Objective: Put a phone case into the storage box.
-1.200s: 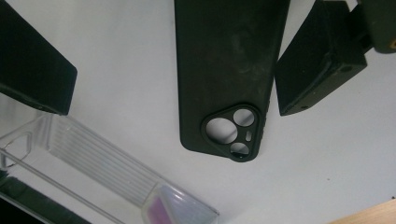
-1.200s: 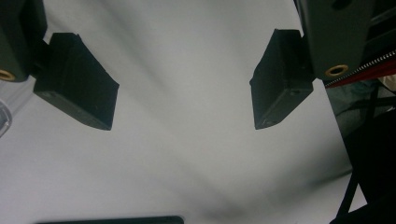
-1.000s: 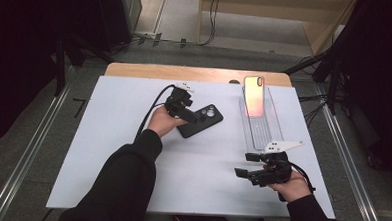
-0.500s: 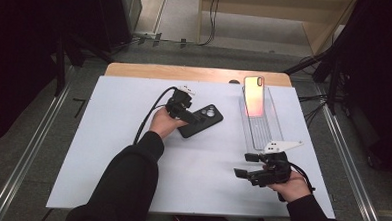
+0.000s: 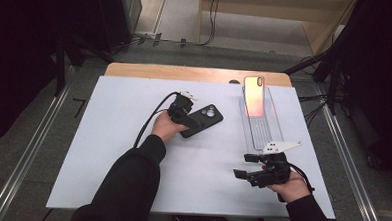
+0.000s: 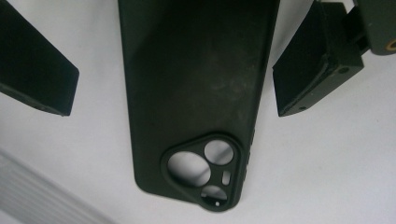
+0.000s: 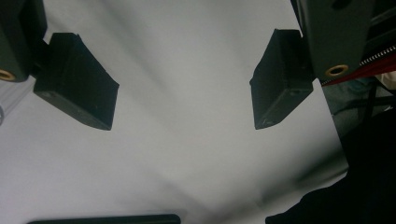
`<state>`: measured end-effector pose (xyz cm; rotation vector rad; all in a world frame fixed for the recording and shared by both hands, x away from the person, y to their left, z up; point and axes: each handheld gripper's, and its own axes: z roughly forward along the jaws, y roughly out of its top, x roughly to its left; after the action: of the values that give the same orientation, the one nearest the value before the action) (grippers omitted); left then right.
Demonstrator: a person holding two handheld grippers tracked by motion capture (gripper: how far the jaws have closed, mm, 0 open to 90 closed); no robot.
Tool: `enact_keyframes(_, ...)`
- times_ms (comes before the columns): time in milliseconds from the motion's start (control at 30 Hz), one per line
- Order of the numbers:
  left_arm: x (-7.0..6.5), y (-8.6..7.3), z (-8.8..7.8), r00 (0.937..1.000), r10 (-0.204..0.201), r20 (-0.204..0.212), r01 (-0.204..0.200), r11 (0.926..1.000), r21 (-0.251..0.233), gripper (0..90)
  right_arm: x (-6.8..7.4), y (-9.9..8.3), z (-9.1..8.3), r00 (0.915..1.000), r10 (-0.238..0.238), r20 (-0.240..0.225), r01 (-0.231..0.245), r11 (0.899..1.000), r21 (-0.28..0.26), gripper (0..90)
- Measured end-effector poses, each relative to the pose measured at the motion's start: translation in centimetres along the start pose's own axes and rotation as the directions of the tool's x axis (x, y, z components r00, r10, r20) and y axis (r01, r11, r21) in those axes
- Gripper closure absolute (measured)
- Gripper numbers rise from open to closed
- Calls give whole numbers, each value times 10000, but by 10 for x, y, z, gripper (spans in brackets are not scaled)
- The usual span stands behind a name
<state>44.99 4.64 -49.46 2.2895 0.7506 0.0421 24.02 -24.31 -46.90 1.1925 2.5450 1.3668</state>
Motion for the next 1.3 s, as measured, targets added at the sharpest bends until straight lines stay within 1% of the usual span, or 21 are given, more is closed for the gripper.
enact_keyframes(67, -1, -2, 2, 10000, 20, -23, -20, 9999, 100, 6, 0, 0, 0, 10000, 10, -5, -10, 10000, 3, 212)
enact_keyframes(233, -3, -3, 4, 9996, 220, -177, -211, 9988, 449, 7, 0, 0, 0, 10000, 10, 16, -10, 10000, 21, 213)
enact_keyframes(300, -4, -2, 4, 9989, 333, -339, -316, 9983, 492, 16, 0, 0, 0, 10000, -5, 25, 5, 10000, 14, 213)
enact_keyframes(333, -6, -1, 5, 9977, 416, -528, -387, 9977, 551, 25, 0, 0, 0, 10000, 9, 28, -9, 10000, 21, 212)
enact_keyframes(400, -7, -1, 6, 9957, 560, -738, -504, 9959, 754, 34, 0, 0, 0, 10000, 15, 27, -15, 10000, 25, 212)
enact_keyframes(433, -7, -1, 7, 9953, 612, -753, -547, 9949, 844, 34, 0, 0, 0, 10000, 20, 33, -20, 10000, 24, 213)
enact_keyframes(467, -7, -2, 8, 9938, 668, -890, -575, 9930, 1033, 34, 0, 0, 0, 10000, 39, 32, -39, 10000, 36, 212)
enact_keyframes(500, -8, -2, 8, 9935, 711, -890, -617, 9926, 1042, 34, 0, 0, 0, 10000, 43, 31, -43, 10000, 41, 212)
enact_keyframes(533, -8, -1, 8, 9923, 766, -973, -661, 9920, 1071, 34, 0, 0, 0, 10000, 39, 33, -39, 10000, 36, 213)
enact_keyframes(567, -9, -1, 9, 9923, 721, -1011, -615, 9926, 1047, 34, 0, 0, 0, 10000, 37, 31, -37, 10000, 35, 213)
enact_keyframes(667, -10, 0, 10, 9887, 944, -1162, -793, 9886, 1280, 34, 0, 0, 0, 10000, 44, 33, -45, 10000, 53, 212)
enact_keyframes(767, -12, 0, 12, 9850, 1150, -1290, -968, 9855, 1390, 35, 0, 0, 1, 10000, 23, 28, -23, 10000, 66, 212)
enact_keyframes(833, -14, 0, 13, 9794, 1371, -1480, -1152, 9823, 1476, 40, 0, 0, 1, 10000, 29, 4, -29, 10000, 50, 213)
enact_keyframes(867, -15, 0, 14, 9784, 1383, -1534, -1154, 9821, 1492, 43, 0, 0, 1, 10000, 29, -11, -29, 10000, 47, 212)
enact_keyframes(933, -14, 0, 13, 9792, 1311, -1547, -1091, 9837, 1429, 48, 0, 0, 1, 10000, 26, -21, -26, 10000, 39, 213)
enact_keyframes(1000, -15, 0, 13, 9777, 1398, -1566, -1178, 9828, 1422, 66, 1, 0, 2, 10000, -4, -27, 4, 10000, 38, 213)
enact_keyframes(1067, -16, 0, 12, 9777, 1480, -1492, -1281, 9825, 1350, 114, 1, 0, 2, 10000, -20, -43, 20, 10000, 36, 212)
enact_keyframes(1100, -17, 0, 12, 9774, 1472, -1519, -1269, 9825, 1361, 124, 1, 0, 2, 10000, -18, -36, 18, 10000, 39, 212)
enact_keyframes(1300, -18, 1, 12, 9771, 1461, -1545, -1236, 9814, 1469, 135, 1, 0, 2, 10000, -22, -52, 22, 10000, 39, 213)
